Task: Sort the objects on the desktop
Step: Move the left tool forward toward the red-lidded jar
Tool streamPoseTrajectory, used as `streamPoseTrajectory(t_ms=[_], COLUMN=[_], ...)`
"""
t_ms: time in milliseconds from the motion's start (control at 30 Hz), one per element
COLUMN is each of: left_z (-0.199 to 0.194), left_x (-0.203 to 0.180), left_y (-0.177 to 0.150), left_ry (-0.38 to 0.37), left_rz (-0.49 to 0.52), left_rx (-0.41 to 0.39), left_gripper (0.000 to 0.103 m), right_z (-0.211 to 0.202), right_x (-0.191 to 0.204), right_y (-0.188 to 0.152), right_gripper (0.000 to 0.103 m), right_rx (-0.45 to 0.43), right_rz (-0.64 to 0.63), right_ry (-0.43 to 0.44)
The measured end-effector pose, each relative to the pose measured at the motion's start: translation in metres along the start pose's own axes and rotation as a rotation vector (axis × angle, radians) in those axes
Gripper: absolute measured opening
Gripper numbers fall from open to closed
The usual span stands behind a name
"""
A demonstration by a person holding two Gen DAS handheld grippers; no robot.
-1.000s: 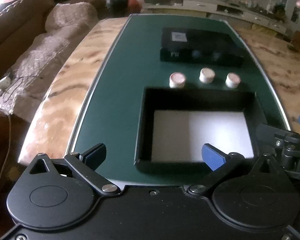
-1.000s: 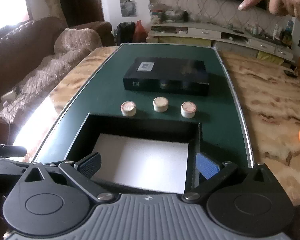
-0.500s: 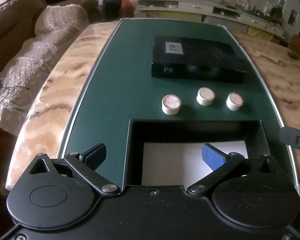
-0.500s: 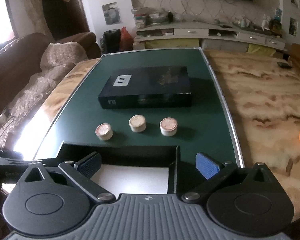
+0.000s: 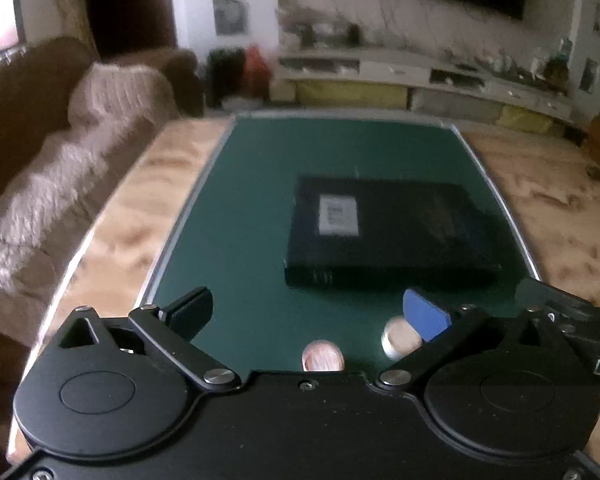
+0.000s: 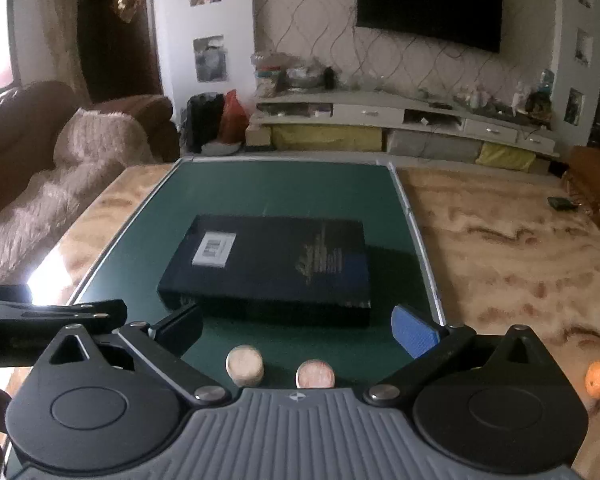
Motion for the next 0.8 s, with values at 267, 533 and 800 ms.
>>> streamPoseTrajectory(t_ms=[267,533,800], left_z=[0.016,0.019,0.023], left_x=[0.002,0.001,0.0], left_y=[0.006,0.003,-0.009], left_ry=[-0.023,-0.014,-0.053], left_rz=[-0.021,0.003,0.022], left_rx=[0.008,-0.002,0.036], left_gripper=[0.103,0.103,0.103], right_z=[0.014,0.016,0.014], right_x=[0.001,0.002,0.001], right_y=[0.01,0.008,0.003], right_gripper=[0.103,0.103,0.103], right_rx=[-0.006,0.002,0.004], right_rz=[0.007,0.003,0.008], right_ry=[-0.015,-0.019,-0.016])
Point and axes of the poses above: each gripper's, at about its wrist camera, not at the fingertips, and z roughly the way its jaws point, x to its left, y to its top, the point moved 5 cm from there along z, roughly the way its jaws point, and after that the axes turned 8 degrees about x, right-handed, at the moved point
